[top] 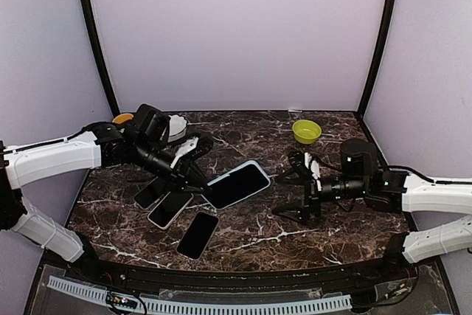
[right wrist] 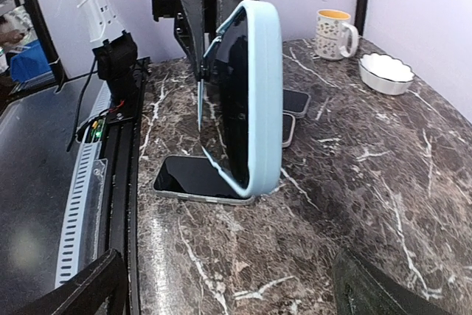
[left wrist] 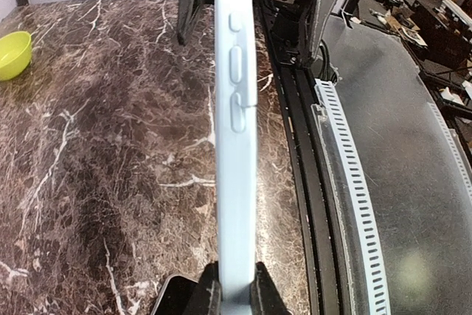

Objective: Take the phone out of the phone case
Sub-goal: Pass from the left arm to the right

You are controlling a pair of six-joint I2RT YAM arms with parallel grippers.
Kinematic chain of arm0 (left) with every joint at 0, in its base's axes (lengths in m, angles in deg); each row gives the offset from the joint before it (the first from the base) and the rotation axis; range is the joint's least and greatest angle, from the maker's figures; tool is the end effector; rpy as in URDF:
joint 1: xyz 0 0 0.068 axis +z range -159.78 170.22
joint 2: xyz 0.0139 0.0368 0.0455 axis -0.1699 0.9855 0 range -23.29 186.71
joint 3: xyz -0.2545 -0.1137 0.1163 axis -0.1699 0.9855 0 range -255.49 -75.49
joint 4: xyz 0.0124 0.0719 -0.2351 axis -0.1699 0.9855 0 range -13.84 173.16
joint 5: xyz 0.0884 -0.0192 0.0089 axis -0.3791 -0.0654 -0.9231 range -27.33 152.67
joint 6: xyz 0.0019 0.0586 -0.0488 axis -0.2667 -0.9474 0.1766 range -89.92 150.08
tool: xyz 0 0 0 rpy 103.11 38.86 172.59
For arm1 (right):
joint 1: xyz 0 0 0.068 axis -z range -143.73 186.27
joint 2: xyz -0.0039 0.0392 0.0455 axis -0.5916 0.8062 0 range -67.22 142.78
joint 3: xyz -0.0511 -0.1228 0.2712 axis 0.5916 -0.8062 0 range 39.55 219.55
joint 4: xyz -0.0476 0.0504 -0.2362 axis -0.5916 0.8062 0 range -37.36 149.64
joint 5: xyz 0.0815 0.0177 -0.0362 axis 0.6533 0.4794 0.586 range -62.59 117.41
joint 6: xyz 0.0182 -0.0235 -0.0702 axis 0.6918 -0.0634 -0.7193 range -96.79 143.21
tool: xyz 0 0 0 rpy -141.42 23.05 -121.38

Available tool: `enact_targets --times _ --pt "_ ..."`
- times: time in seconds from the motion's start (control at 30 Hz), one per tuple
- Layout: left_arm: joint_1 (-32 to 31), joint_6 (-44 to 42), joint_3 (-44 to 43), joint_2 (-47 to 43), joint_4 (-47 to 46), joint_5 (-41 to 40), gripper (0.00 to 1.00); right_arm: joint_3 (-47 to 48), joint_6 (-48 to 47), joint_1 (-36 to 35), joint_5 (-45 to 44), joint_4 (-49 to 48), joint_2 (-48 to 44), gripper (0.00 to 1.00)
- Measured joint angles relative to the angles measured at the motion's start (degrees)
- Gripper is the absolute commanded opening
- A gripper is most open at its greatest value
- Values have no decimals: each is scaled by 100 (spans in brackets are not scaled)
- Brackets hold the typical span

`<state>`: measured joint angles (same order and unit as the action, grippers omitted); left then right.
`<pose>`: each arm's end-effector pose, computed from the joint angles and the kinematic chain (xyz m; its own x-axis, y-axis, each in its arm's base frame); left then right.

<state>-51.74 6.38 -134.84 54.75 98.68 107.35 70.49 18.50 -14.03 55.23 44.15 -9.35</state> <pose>0.1815 -0.2245 0.3058 -0.0994 0.4737 -0.8751 0.9924 -0.0168 -0.1218 0.1167 0.1877 0.2711 -0.1222 -0.2609 -0.9576 -0.9766 0.2035 0.0692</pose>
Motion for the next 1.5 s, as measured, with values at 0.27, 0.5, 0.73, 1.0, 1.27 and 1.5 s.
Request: enact_targets --times 0.27,0.5,0.73,1.0,1.27,1.5 --pt "-63 -595 319 -17 -256 313 0 758 -448 -404 380 68 841 81" --pt "-142 -651 520 -15 -496 282 0 1021 -343 -586 625 -94 1198 56" --pt "-170 -658 625 -15 -748 245 0 1117 -291 -610 798 -107 1410 29" --pt "-247 -667 697 -17 -708 168 0 1163 -284 -549 557 -57 1537 0" --pt "-319 -767 817 -162 -739 146 42 1257 -577 -597 527 70 1565 0" --pt "-382 -1113 859 -726 -916 68 84 1137 -675 -671 168 216 1443 0"
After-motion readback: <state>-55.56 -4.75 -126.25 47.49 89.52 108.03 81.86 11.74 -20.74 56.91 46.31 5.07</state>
